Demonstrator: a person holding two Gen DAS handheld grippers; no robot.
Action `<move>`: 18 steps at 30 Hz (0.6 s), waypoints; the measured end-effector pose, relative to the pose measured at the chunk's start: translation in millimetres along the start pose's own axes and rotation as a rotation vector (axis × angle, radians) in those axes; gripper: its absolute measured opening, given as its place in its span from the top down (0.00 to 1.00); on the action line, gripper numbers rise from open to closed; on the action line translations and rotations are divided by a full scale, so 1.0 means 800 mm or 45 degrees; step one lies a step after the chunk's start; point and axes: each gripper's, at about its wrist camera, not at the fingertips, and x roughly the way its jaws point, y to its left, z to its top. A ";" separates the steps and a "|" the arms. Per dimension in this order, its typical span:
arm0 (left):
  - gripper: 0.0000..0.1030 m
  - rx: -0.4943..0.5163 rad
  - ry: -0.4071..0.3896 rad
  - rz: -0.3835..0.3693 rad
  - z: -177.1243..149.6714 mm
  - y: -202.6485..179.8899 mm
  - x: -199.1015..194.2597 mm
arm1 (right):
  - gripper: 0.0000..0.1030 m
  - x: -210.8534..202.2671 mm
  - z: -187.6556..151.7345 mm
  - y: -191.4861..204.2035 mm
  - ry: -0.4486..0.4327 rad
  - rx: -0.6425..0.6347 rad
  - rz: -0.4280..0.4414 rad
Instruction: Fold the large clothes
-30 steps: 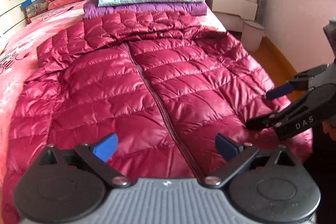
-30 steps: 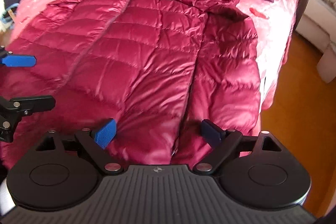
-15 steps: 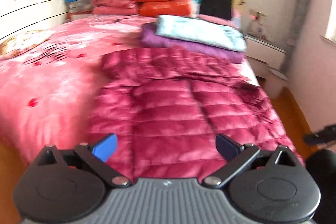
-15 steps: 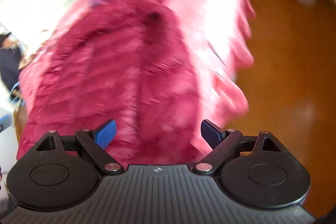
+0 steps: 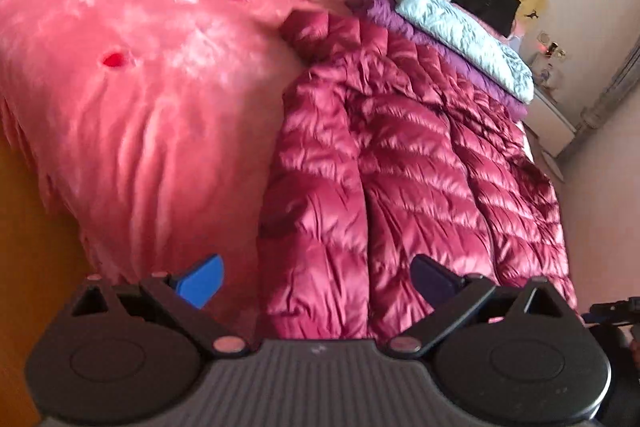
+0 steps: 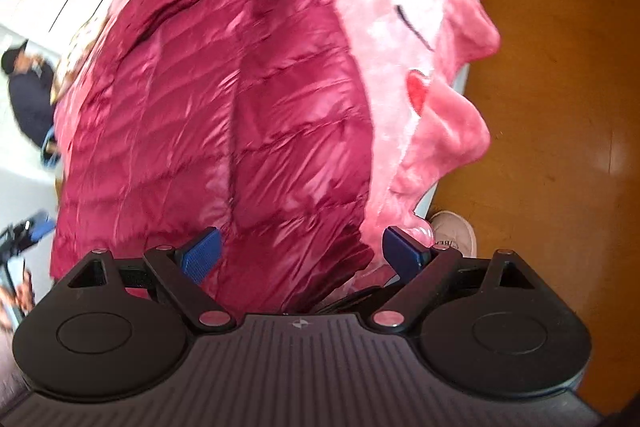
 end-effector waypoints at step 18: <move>0.18 0.194 0.314 -0.225 -0.023 -0.039 0.052 | 0.00 0.076 0.029 0.023 0.269 0.090 -0.059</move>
